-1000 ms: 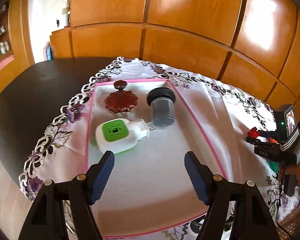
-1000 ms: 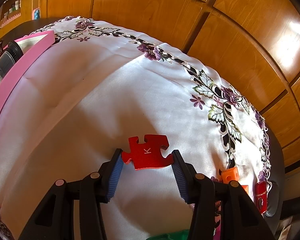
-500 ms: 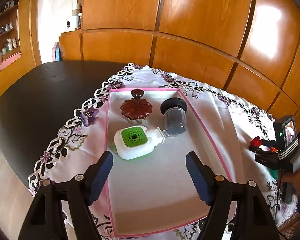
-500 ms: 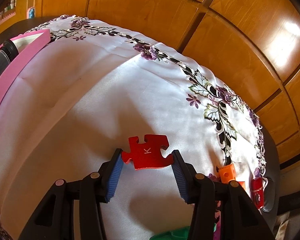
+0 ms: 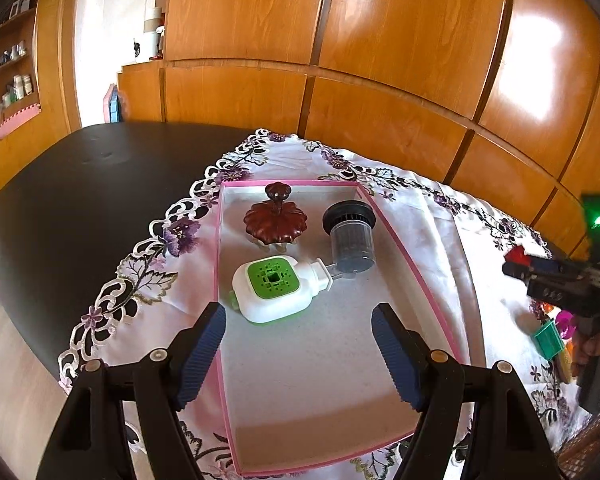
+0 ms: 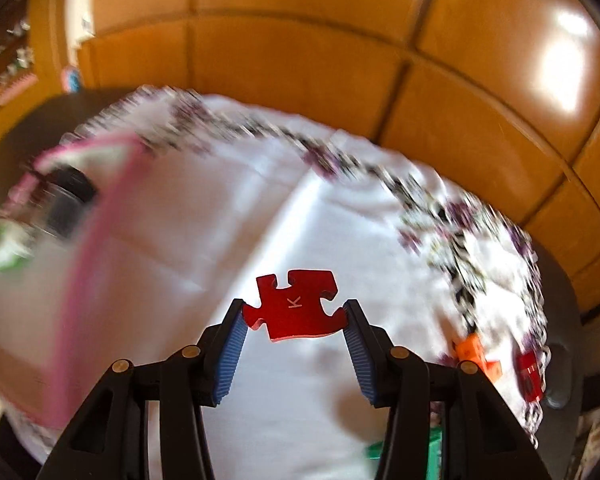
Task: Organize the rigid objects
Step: 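Carry the red puzzle piece into the pink tray and open the right gripper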
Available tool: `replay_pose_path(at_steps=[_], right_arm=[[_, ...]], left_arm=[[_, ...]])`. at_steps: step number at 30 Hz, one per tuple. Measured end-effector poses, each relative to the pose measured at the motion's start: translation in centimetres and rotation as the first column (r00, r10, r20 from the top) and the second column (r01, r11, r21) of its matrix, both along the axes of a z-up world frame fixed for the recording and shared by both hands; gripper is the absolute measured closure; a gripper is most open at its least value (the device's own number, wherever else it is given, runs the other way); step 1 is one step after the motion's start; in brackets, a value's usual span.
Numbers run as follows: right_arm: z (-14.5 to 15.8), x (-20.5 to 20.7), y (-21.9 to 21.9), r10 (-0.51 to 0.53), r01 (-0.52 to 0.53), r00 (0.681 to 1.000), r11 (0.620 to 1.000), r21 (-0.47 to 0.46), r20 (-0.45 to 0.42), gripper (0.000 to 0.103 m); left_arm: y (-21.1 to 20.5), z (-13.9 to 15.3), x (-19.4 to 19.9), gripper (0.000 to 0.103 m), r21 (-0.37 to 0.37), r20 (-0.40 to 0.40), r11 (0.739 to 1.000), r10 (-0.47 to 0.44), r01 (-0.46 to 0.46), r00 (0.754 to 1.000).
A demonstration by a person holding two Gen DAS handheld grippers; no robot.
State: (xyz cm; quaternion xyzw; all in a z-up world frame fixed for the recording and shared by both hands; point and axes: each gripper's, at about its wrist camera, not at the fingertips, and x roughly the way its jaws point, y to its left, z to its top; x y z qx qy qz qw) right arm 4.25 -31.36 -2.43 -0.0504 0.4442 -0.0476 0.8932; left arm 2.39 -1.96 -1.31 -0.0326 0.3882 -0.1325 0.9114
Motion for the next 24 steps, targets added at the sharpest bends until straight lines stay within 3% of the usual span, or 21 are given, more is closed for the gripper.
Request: replay_pose_path(at_steps=[6,12,17,22,24], right_arm=[[3.1,0.1,7.6,0.225,-0.229,0.972,0.971,0.064,0.070,0.054],[1.4,0.6,14.4,0.387,-0.388,0.922,0.916,0.103,0.032,0.054],[-2.9,3.1,17.8,0.422,-0.413,0.902,0.904,0.108,-0.088,0.054],[-5.6,6.6,18.1,0.355,-0.352,0.925,0.935,0.048,-0.133,0.054],[-5.7,7.5,17.4,0.328,-0.321,0.937,0.944,0.072,-0.123,0.054]], left_arm=[[0.7,-0.2,0.3,0.027,-0.008,-0.008,1.000,0.010,-0.010,1.000],[2.8,-0.2,0.7,0.027,-0.018,-0.009,0.998,0.066,-0.067,0.998],[4.5,-0.5,1.1,0.027,-0.024,-0.018,0.993,0.111,-0.112,0.994],[5.2,-1.2,1.4,0.027,-0.024,-0.041,0.992,0.125,-0.126,0.991],[5.3,-1.4,1.5,0.027,-0.026,-0.048,0.991,0.128,-0.130,0.991]])
